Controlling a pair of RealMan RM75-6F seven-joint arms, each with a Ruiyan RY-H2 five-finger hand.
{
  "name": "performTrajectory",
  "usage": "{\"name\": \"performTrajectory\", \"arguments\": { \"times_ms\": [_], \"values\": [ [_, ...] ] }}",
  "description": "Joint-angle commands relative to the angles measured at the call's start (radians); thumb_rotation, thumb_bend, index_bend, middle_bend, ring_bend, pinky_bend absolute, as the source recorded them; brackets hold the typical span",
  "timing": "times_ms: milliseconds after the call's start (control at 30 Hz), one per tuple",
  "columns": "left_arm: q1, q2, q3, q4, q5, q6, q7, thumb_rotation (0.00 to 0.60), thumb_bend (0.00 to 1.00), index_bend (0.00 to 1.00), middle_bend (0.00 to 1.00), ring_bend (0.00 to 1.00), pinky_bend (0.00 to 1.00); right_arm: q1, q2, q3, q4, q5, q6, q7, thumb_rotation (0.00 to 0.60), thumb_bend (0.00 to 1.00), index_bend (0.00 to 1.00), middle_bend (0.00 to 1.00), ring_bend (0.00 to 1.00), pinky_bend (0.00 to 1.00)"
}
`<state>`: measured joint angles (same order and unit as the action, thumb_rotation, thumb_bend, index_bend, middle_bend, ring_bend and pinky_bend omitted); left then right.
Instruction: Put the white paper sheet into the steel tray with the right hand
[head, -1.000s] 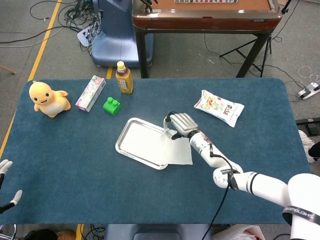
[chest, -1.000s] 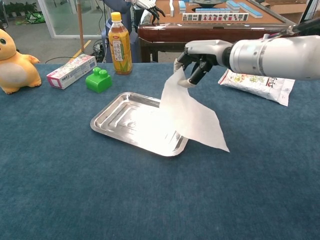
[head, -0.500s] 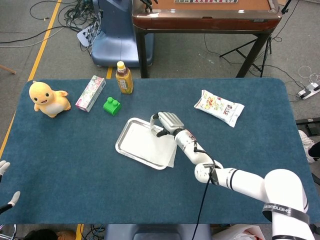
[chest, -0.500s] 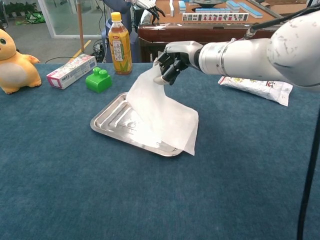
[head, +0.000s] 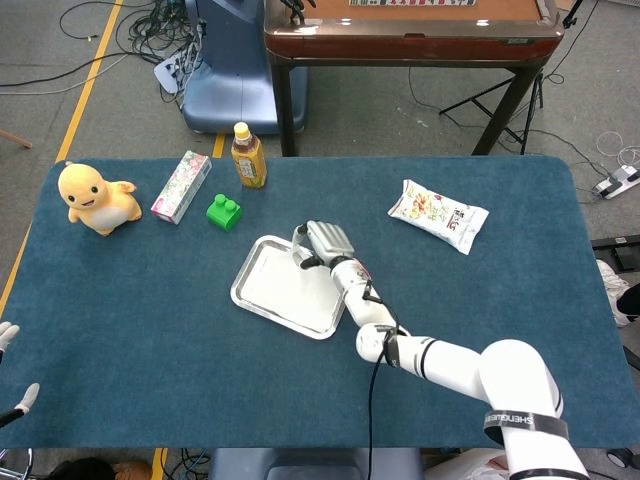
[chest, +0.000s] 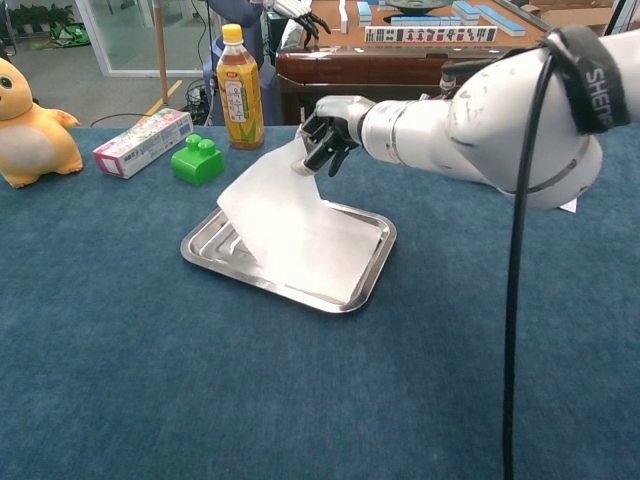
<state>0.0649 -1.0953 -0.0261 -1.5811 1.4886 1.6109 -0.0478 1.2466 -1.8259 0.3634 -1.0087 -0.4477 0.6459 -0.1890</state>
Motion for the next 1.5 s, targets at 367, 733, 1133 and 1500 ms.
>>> {"name": "performTrajectory", "arguments": {
  "times_ms": [367,733,1133,1500],
  "values": [
    [0.005,-0.001,-0.001,0.008,-0.009,-0.004,-0.009,0.6,0.25,0.13,0.12,0.14,0.06,0.024,-0.068,0.031,0.088,0.042,-0.013,-0.036,0.6,0.45,0.68,0.36,0.2,0.37],
    [0.01,0.0,0.0,0.01,-0.01,-0.002,-0.014,0.6,0.25,0.13,0.12,0.14,0.06,0.019,-0.095,0.059,0.119,0.014,-0.006,-0.031,0.6,0.29,0.37,0.25,0.17,0.37],
    [0.014,0.0,-0.002,0.015,-0.008,0.003,-0.02,0.6,0.25,0.13,0.12,0.14,0.06,-0.004,-0.086,0.074,0.103,-0.054,0.036,-0.033,0.6,0.21,0.26,0.18,0.13,0.31],
    [0.013,0.001,-0.008,0.019,-0.006,0.008,-0.027,0.6,0.25,0.13,0.12,0.14,0.06,-0.101,0.044,-0.003,-0.081,-0.23,0.188,-0.099,0.6,0.49,0.25,0.27,0.16,0.31]
  ]
}}
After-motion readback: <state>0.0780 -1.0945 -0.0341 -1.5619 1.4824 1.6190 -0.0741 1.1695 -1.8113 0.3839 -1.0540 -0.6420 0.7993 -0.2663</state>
